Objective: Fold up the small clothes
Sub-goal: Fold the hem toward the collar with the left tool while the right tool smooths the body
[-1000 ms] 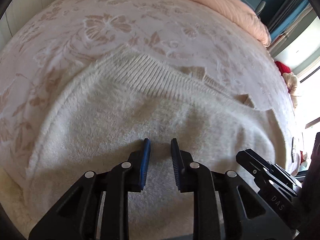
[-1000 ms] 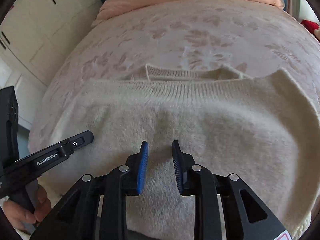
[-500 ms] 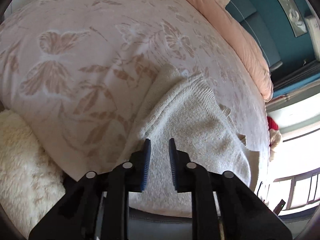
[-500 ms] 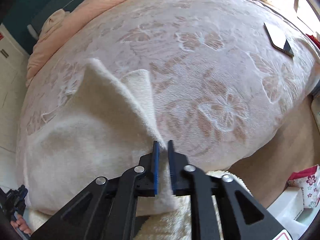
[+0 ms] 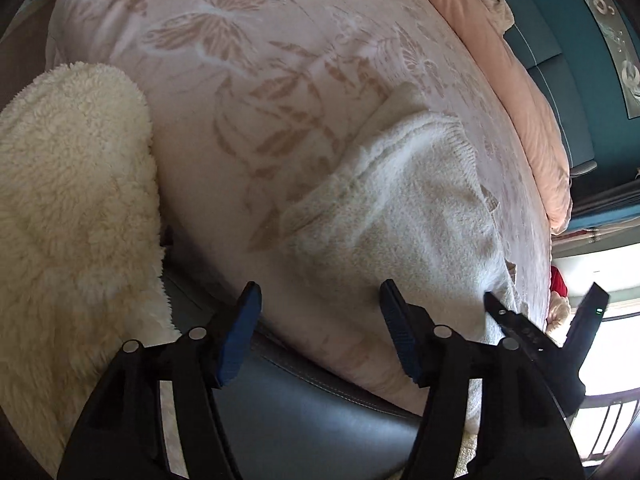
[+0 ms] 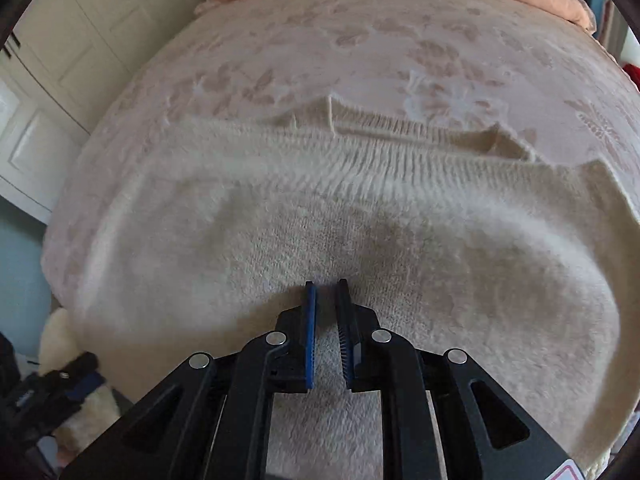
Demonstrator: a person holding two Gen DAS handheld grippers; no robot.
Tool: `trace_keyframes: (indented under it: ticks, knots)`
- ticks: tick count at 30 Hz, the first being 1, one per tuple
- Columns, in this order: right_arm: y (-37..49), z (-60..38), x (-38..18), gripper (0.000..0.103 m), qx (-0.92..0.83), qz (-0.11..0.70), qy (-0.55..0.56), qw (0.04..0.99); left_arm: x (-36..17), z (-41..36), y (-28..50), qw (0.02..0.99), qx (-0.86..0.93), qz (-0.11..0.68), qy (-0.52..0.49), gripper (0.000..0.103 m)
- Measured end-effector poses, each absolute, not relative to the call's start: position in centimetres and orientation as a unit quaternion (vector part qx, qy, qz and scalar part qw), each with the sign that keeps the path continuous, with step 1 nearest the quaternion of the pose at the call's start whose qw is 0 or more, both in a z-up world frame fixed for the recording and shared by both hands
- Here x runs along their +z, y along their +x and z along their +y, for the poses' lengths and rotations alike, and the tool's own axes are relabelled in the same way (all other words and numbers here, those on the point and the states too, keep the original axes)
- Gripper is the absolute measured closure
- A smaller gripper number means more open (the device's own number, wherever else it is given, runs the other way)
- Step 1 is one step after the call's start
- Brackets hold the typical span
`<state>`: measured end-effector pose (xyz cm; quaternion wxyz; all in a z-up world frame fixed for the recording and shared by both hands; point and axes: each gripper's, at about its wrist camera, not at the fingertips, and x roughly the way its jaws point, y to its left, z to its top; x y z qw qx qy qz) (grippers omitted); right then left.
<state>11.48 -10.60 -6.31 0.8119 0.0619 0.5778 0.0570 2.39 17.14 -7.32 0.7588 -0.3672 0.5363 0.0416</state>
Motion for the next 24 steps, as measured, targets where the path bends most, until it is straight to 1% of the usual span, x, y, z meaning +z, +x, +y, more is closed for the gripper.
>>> trace_keyframes:
  ticks: [1,3,4,7,8,10,12,13,15,16,17,20,24]
  knots:
    - [11.4,-10.4,-6.5,0.09,0.054,0.565,0.055,0.822,-7.5,17.4,2.6,0.757,0.042,0.535,-0.373,0.041]
    - [11.4,-10.4,-6.1,0.09,0.048,0.568,0.052,0.82,-8.0,17.7,3.1,0.75,0.037,0.536,-0.386,0.04]
    - [11.3,-10.7,-5.4,0.09,0.044,0.57,0.065,0.818,-8.2,17.7,3.3,0.747,0.035,0.535,-0.393,0.039]
    - [10.6,-11.4,-3.7,0.09,0.045,0.558,0.094,0.823,-8.7,17.7,4.2,0.744,0.029,0.525,-0.412,0.039]
    - [10.5,-11.6,-3.7,0.09,0.04,0.559,0.091,0.823,-8.7,17.6,4.4,0.747,0.028,0.519,-0.414,0.039]
    - [11.0,-11.4,-5.6,0.091,0.038,0.581,0.081,0.809,-8.6,17.3,5.1,0.752,0.021,0.51,-0.416,0.039]
    - [10.8,-11.4,-6.7,0.092,0.045,0.568,0.079,0.818,-8.5,17.0,6.0,0.75,0.025,0.513,-0.417,0.044]
    - [10.8,-11.3,-6.8,0.092,0.046,0.565,0.078,0.82,-8.6,16.9,6.3,0.747,0.031,0.514,-0.42,0.048]
    - [11.0,-11.2,-6.8,0.092,0.044,0.568,0.079,0.818,-8.7,17.0,6.8,0.74,0.029,0.516,-0.431,0.066]
    - [11.1,-11.2,-6.8,0.092,0.046,0.569,0.077,0.818,-8.3,17.0,6.9,0.739,0.024,0.516,-0.432,0.073]
    - [11.2,-11.2,-6.9,0.092,0.05,0.568,0.076,0.818,-7.3,16.8,7.0,0.749,0.019,0.508,-0.425,0.077]
    - [11.0,-11.9,-7.0,0.092,0.066,0.56,0.089,0.821,-1.8,13.7,7.6,0.805,-0.037,0.469,-0.362,0.081]
    - [10.2,-14.2,-6.3,0.093,0.093,0.546,0.167,0.816,6.5,5.0,7.9,0.856,-0.162,0.419,-0.257,0.083]
